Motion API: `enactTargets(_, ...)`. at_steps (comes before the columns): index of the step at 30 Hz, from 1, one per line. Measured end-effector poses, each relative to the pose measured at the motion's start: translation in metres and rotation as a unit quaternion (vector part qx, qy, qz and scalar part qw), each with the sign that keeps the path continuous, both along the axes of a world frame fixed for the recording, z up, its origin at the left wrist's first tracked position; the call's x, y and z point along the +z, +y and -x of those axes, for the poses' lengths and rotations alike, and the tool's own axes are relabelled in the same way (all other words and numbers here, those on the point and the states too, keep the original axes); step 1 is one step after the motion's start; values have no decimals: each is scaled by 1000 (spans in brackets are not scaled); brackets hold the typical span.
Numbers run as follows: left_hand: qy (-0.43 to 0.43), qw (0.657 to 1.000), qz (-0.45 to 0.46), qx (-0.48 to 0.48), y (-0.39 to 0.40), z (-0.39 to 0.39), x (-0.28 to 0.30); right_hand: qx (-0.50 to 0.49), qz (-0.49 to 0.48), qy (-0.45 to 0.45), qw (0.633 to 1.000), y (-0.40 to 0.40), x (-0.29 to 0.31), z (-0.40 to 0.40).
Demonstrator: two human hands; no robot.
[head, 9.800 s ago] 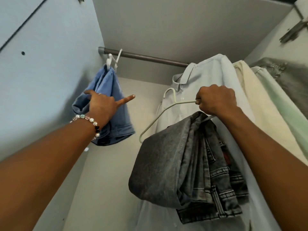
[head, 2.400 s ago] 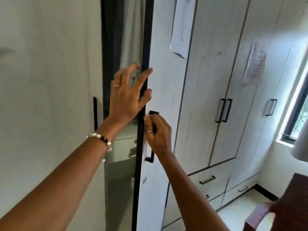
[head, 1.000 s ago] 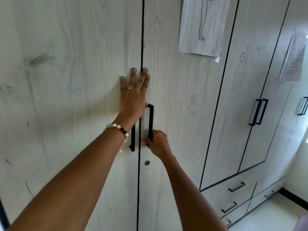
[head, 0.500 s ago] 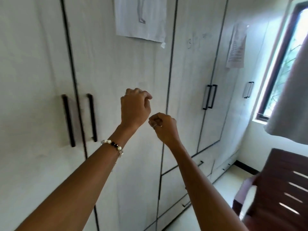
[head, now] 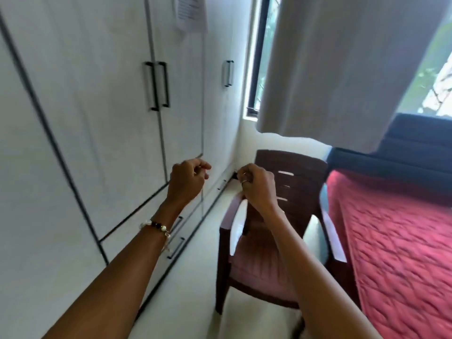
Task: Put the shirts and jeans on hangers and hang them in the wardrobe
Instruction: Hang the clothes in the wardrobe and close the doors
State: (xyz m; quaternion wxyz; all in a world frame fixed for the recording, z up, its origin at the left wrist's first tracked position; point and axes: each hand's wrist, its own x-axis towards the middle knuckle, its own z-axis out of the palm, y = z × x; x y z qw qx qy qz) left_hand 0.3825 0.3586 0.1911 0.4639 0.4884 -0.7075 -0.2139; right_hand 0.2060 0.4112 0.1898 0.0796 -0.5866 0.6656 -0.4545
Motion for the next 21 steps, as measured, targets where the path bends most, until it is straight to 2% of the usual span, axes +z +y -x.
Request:
enactTargets(5,-172,981,-34,-85,-29,86,-82,-87,-90,5,992,-7,-74,86)
enactTargets(9,-298,939,-42,-164,-61,139,-159,-128,-190,-10,973,-21,-151,141)
enactTargets(15,-514,823,-8,-242,-102,191,-262,-161,-336,15,928,-35,-264,189)
enactTargets(19,-593,743,-37,-307,-104,216,-328,-136,-452,54,880,-33,-331,202)
enactTargets(21,-601,728,-56,-326,-102,226,-368,-114,-494,67,859,-30,-366,207)
